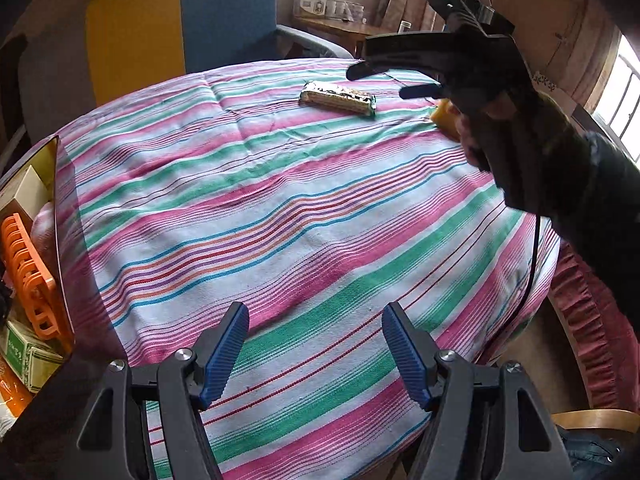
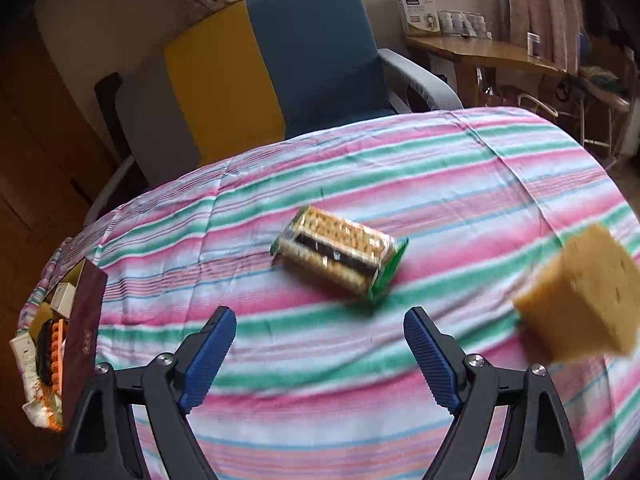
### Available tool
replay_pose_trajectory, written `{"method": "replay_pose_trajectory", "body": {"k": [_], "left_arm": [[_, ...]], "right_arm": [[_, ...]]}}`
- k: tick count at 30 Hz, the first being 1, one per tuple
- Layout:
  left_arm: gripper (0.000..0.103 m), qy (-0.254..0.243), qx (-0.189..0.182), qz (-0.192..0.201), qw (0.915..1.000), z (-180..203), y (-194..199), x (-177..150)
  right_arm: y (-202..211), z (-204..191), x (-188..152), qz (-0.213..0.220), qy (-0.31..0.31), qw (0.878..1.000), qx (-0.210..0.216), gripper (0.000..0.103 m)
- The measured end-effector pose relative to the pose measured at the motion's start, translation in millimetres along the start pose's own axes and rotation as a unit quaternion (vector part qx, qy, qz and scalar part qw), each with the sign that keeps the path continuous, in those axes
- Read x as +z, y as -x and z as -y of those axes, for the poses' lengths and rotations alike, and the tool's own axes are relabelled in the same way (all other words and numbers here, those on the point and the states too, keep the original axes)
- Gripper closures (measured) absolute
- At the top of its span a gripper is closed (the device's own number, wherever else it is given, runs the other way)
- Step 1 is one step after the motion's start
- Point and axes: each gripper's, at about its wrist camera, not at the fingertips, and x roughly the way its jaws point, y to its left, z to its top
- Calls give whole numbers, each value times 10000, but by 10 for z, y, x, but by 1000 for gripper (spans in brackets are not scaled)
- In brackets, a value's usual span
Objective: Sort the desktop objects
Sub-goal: 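Move both grippers back to the table toward the cracker packet and sponge, then grasp the cracker packet with the left gripper while the right reaches the yellow sponge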
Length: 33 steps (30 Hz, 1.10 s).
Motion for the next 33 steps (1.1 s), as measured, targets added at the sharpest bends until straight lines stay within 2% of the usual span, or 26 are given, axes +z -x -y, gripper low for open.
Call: {"method": "replay_pose_trajectory", "body": {"k": [5, 9, 12, 13, 17, 22, 27, 30, 32, 33], "left_arm": [[33, 314, -76, -81, 9994, -139, -78, 40], [33, 484, -133, -89, 9987, -211, -103, 19], [33, 503, -146, -68, 9986, -207, -89, 0], [33, 531, -154, -61, 9985, -212, -83, -9], [33, 665, -136, -43, 9977, -233, -46, -53], [33, 848, -40, -41, 9964, -268, 56, -175], [33, 1008, 88, -56, 9949, -310, 180, -316], [33, 1134, 161, -75, 9934, -337, 215, -365], [33, 1204, 209, -84, 9925, -350, 235, -389], [33, 1224, 219, -81, 9922, -349, 252, -402]], "right_arm": [[-480, -64, 460, -207, 188, 9995, -133, 16], [-788, 7, 496, -519, -198, 9985, -23, 16], [-807, -87, 348, -508, 12, 9987, -62, 16], [-797, -147, 284, -510, 172, 9985, -83, 20], [-678, -470, -24, -520, 1005, 9935, -87, 45], [-451, -801, -424, -533, 1356, 9890, 251, 50], [-211, -1087, -826, -634, 1416, 9845, 819, 49], [-61, -1207, -1040, -879, 1324, 9773, 1398, 44], [60, -1228, -1157, -1013, 1219, 9726, 1702, 25], [132, -1208, -1198, -1027, 1146, 9721, 1768, 23]]}}
